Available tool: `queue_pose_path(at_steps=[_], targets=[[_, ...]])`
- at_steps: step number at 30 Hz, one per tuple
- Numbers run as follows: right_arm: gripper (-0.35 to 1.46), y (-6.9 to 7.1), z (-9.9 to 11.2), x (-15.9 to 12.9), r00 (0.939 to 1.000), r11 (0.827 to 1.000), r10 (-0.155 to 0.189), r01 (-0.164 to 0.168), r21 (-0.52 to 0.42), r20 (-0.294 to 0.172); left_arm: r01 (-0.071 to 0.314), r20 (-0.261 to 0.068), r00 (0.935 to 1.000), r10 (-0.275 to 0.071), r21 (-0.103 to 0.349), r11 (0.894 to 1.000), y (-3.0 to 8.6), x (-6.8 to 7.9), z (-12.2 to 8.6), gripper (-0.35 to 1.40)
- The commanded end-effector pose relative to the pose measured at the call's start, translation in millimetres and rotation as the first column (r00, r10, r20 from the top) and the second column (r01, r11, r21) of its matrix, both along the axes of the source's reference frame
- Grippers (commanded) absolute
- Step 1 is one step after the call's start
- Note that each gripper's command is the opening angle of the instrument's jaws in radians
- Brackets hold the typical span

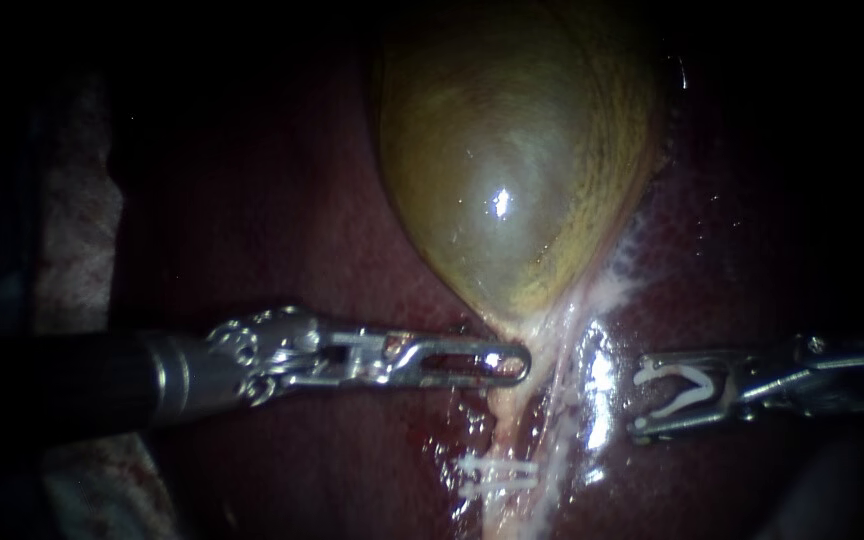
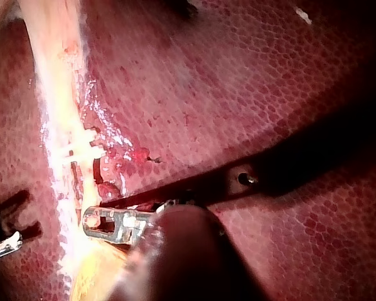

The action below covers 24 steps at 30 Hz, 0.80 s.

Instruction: Clipping third clip left tube

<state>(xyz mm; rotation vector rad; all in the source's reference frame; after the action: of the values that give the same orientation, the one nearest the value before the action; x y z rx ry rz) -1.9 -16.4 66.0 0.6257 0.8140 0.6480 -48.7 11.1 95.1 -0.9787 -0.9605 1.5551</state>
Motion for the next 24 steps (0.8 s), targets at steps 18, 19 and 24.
queue_pose_path(at_steps=[18, 19, 24], targets=[[0.59, -1.0, -0.4, 3.1, 0.9998, 1.0, 0.016, -0.016, -0.001, 0.009, -0.004, 0.007, 1.0, 0.004, 0.006, 1.0, -0.6, 1.2, -1.7, -0.35], [0.59, -1.0, -0.5, 3.4, 0.9998, 1.0, 0.017, -0.017, -0.001, 0.01, -0.007, 0.005, 1.0, 0.007, 0.007, 1.0, -0.8, 1.4, -1.9, -0.35], [0.6, -1.3, -0.6, 4.7, 0.9996, 1.0, 0.025, -0.025, -0.002, 0.015, -0.01, 0.007, 0.9999, 0.01, 0.01, 1.0, -1.1, 2.0, -2.8, -0.35]])
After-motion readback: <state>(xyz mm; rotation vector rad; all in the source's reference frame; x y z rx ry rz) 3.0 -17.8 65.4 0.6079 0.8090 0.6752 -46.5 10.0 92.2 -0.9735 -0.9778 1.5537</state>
